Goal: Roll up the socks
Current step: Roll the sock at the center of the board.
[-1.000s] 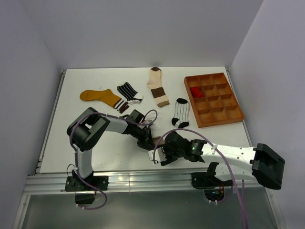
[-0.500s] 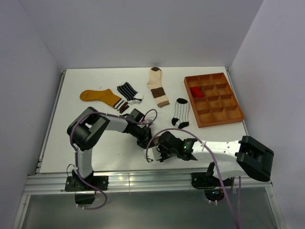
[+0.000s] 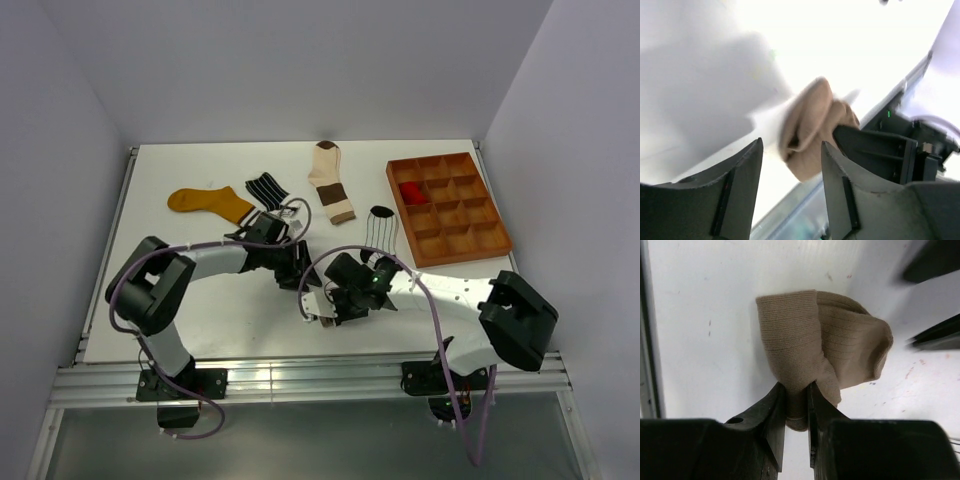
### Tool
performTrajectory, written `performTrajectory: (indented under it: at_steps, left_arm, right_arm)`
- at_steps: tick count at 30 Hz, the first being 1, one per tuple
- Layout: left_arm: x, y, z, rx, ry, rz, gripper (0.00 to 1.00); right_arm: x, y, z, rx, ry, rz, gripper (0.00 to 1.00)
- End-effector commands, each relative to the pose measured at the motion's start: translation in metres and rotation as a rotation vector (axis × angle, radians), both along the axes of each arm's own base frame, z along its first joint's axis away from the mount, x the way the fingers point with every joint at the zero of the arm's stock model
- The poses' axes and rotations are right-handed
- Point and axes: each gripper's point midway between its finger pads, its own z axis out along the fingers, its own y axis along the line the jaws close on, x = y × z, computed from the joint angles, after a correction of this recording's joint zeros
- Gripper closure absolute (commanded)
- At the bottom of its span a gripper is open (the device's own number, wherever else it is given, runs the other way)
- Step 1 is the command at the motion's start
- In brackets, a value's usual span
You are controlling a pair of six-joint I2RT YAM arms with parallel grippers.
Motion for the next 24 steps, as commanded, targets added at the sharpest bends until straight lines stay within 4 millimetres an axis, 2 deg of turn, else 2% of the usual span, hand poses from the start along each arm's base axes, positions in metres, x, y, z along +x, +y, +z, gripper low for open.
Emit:
performTrajectory:
  at_steps: [1, 2, 4, 5, 6, 7, 11, 13, 14, 17, 18, 20, 21, 23, 24]
  left_arm:
    - [0.04, 0.017, 0.014, 0.033, -0.208, 0.116, 0.46]
    - [0.04, 0.023, 0.017, 0.035, -0.23, 0.14, 0.47]
    - [0.055, 0.035, 0.023, 0.043, -0.286, 0.225, 0.5]
    - [0.05, 0.042, 0.026, 0.032, -0.303, 0.246, 0.52]
    - [0.057, 0.047, 0.034, 0.012, -0.34, 0.286, 0.55]
    - [0.062, 0.056, 0.036, 0.027, -0.368, 0.332, 0.55]
    - [0.061, 0.079, 0.071, -0.001, -0.534, 0.426, 0.6]
    - [0.06, 0.085, 0.083, 0.001, -0.602, 0.444, 0.63]
    - [0.062, 0.095, 0.094, 0.022, -0.66, 0.494, 0.64]
    - [0.049, 0.098, 0.112, 0.03, -0.777, 0.534, 0.64]
    - [0.039, 0.088, 0.116, 0.016, -0.814, 0.514, 0.63]
    - [0.03, 0.079, 0.12, 0.026, -0.867, 0.484, 0.62]
    - [0.018, 0.066, 0.12, 0.028, -0.887, 0.434, 0.63]
    - [0.013, 0.052, 0.113, 0.084, -0.918, 0.361, 0.63]
    - [0.003, 0.039, 0.112, 0.089, -0.935, 0.307, 0.63]
  right_arm:
    - [-0.02, -0.024, -0.004, -0.097, 0.167, -0.005, 0.88]
    - [-0.019, -0.024, 0.0, -0.106, 0.187, -0.008, 0.88]
    - [-0.021, -0.024, -0.003, -0.123, 0.255, -0.008, 0.88]
    - [-0.022, -0.03, -0.003, -0.138, 0.301, -0.029, 0.88]
    - [-0.016, -0.025, 0.003, -0.125, 0.308, -0.023, 0.88]
    - [-0.018, -0.026, -0.003, -0.141, 0.356, -0.026, 0.88]
    - [-0.006, -0.025, -0.005, -0.185, 0.472, -0.057, 0.87]
    - [0.001, -0.026, -0.006, -0.184, 0.527, -0.07, 0.87]
    - [0.004, -0.023, -0.008, -0.195, 0.577, -0.08, 0.87]
    - [0.016, -0.022, -0.008, -0.193, 0.624, -0.107, 0.87]
    - [0.017, -0.022, -0.013, -0.199, 0.649, -0.114, 0.87]
    - [0.024, -0.022, -0.014, -0.194, 0.661, -0.129, 0.87]
    - [0.024, -0.023, -0.015, -0.2, 0.67, -0.135, 0.87]
    - [0.027, -0.024, -0.018, -0.211, 0.689, -0.147, 0.87]
    - [0.028, -0.024, -0.02, -0.209, 0.699, -0.15, 0.87]
